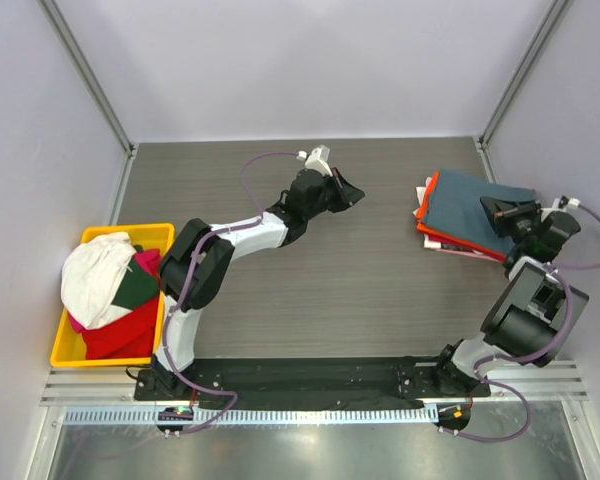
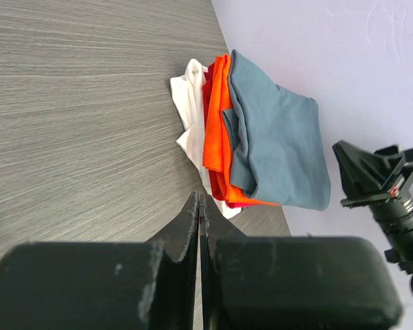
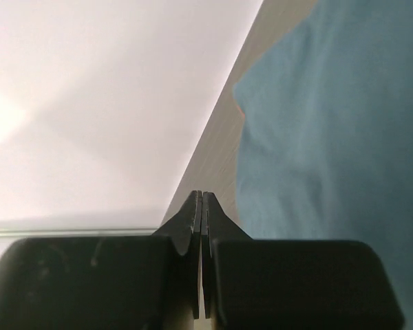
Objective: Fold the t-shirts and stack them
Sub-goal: Neatly place the folded tshirt to the corner
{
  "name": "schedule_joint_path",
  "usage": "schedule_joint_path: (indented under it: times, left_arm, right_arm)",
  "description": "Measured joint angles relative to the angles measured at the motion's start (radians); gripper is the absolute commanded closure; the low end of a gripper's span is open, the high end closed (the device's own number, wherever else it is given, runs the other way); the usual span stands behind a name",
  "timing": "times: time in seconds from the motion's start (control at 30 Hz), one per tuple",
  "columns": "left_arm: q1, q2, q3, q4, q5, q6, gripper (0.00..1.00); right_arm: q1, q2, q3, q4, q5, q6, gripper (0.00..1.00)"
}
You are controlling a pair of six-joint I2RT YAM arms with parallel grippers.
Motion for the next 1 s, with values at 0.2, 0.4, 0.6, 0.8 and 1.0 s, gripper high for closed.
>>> schedule_joint_path:
  times: [0.2,0.4,0.6,0.8,1.0]
  left_arm:
    - [0.0,0.0,0.0,-0.001,0.0,0.0,1.0]
    - [0.0,0.0,0.0,-0.001,0.001,0.0,1.0]
    - [0.0,0.0,0.0,0.0,0.003,0.0,1.0]
    - [0.0,0.0,0.002,-0.001,0.003,0.0,1.0]
    - [0.0,0.0,0.014,-0.008,0.003,0.002,1.0]
  right_arm:
    - [-0.07,0.058,-0.152,0.296,-0.003,0.191,0.99]
    - [-0.07,0.28,-0.214,0.626,0.017,0.335,0.99]
    - [-0.072,0.458,-0.234,0.792,0.037,0.429,0.99]
    - [-0.072,0.408,-0.239,0.779,0.044,0.471,0.99]
    - [-0.069,0.198,-0.194,0.648,0.095,0.43,0.99]
